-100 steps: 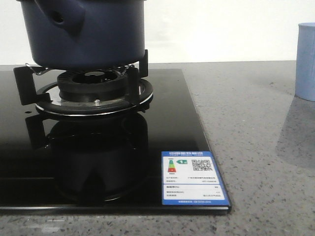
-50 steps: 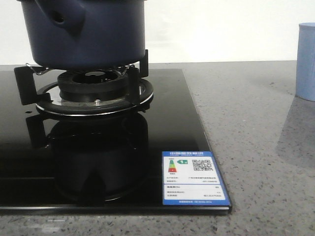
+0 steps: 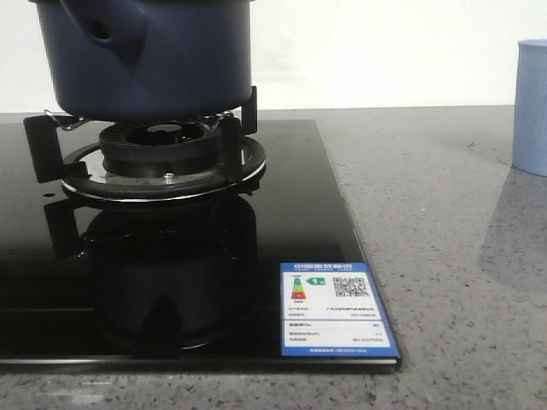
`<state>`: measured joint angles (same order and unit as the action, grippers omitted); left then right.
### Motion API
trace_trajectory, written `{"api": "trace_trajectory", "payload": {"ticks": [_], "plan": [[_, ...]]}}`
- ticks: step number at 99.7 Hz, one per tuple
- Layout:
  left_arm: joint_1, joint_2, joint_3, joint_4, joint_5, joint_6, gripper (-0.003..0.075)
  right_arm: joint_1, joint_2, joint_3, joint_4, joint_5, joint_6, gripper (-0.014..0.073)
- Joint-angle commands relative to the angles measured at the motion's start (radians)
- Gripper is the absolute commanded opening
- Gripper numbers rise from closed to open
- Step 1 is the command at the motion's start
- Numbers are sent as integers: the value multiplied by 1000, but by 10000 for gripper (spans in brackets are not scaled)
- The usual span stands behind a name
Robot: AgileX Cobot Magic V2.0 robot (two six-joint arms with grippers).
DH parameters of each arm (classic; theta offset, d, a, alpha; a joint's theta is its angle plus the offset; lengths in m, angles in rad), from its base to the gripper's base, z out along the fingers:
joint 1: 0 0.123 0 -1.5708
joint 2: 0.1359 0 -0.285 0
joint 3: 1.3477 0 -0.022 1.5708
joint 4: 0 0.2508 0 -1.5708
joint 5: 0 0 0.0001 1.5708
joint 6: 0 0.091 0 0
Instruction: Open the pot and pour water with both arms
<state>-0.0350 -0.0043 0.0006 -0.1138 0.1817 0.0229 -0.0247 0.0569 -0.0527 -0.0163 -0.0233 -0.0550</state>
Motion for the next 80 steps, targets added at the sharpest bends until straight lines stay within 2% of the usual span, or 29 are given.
{"api": "trace_trajectory", "payload": {"ticks": [1,2,9,15,43,80], "plan": [[2,-26,34,-5,-73,-10,-19,2,-41,18,8,-58,-25,-74],[2,-26,34,-5,-73,-10,-19,2,-81,60,8,-53,-2,-74],[2,-26,34,-5,-73,-10,-19,2,-85,93,8,-61,39,-74],[2,-26,34,-5,-73,-10,-19,2,-85,91,6,23,75,-74],[2,-26,34,-5,-73,-10,-19,2,-85,91,-8,87,77,-74],[2,-26,34,-5,-73,-10,-19,2,-85,89,-8,88,77,-74]]}}
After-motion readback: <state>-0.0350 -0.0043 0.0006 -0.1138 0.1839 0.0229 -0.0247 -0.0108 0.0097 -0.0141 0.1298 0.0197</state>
